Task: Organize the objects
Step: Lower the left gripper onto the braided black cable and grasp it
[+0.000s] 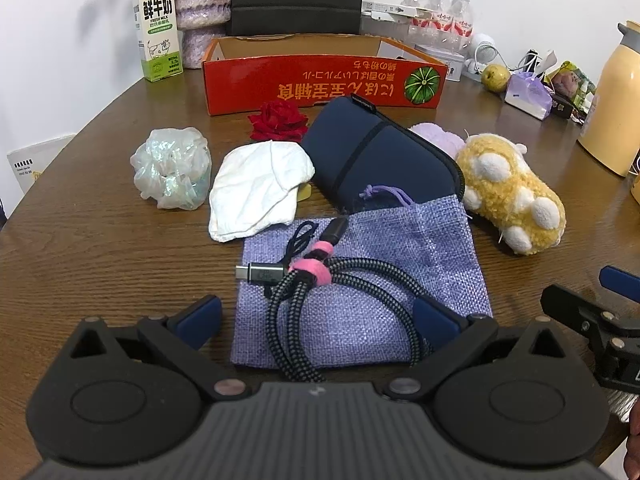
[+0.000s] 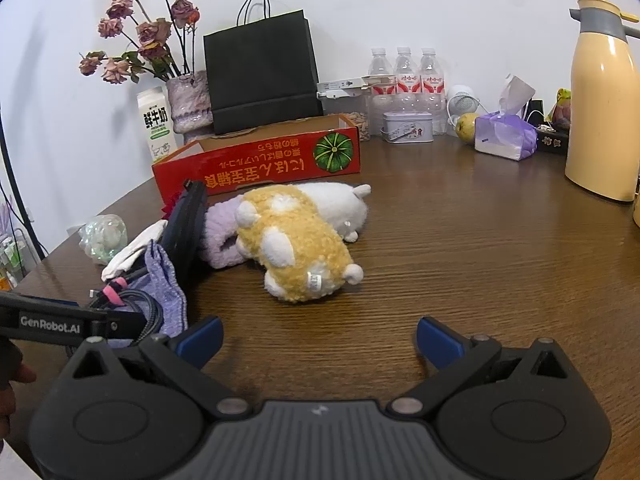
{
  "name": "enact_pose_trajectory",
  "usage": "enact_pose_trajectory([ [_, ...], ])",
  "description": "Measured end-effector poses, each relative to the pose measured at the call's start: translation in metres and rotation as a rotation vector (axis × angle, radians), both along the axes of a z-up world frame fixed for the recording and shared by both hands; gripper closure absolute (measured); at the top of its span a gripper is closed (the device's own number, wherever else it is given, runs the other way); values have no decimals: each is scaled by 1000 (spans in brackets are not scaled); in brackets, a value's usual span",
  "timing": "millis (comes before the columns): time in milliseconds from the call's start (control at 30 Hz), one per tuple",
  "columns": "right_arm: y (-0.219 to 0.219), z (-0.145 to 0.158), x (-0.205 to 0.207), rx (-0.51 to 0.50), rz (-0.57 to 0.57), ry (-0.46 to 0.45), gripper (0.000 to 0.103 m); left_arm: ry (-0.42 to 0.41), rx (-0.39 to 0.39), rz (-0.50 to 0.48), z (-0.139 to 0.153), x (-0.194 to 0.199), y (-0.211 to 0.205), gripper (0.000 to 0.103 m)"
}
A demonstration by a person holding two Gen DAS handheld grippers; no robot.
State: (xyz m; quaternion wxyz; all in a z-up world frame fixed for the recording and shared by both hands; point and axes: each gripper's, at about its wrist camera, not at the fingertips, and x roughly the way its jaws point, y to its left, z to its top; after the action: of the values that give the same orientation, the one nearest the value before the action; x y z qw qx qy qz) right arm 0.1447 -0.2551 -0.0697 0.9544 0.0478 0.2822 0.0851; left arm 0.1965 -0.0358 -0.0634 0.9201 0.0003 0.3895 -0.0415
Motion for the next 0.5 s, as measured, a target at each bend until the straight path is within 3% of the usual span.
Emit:
enact_pose_trajectory([
  [67, -1, 1, -2, 0, -2, -3, 0, -4, -6, 3, 0, -2, 1, 2],
  [200, -3, 3, -4, 1, -13, -8, 0, -36, -23, 2, 3, -11, 2, 20],
  [267, -3, 3, -5, 1, -16, -5, 0, -45, -28, 3, 4, -14, 2, 23],
  [333, -2, 3, -6, 1, -14, -4, 0, -43, -37, 4, 4, -15, 4, 20],
  [400, -1, 3, -7, -1, -12, -4, 0, -34, -48, 10, 5, -15, 6, 7],
  [500, -1, 3, -9, -2, -12, -5, 0, -52, -71, -1, 11, -19, 5, 1],
])
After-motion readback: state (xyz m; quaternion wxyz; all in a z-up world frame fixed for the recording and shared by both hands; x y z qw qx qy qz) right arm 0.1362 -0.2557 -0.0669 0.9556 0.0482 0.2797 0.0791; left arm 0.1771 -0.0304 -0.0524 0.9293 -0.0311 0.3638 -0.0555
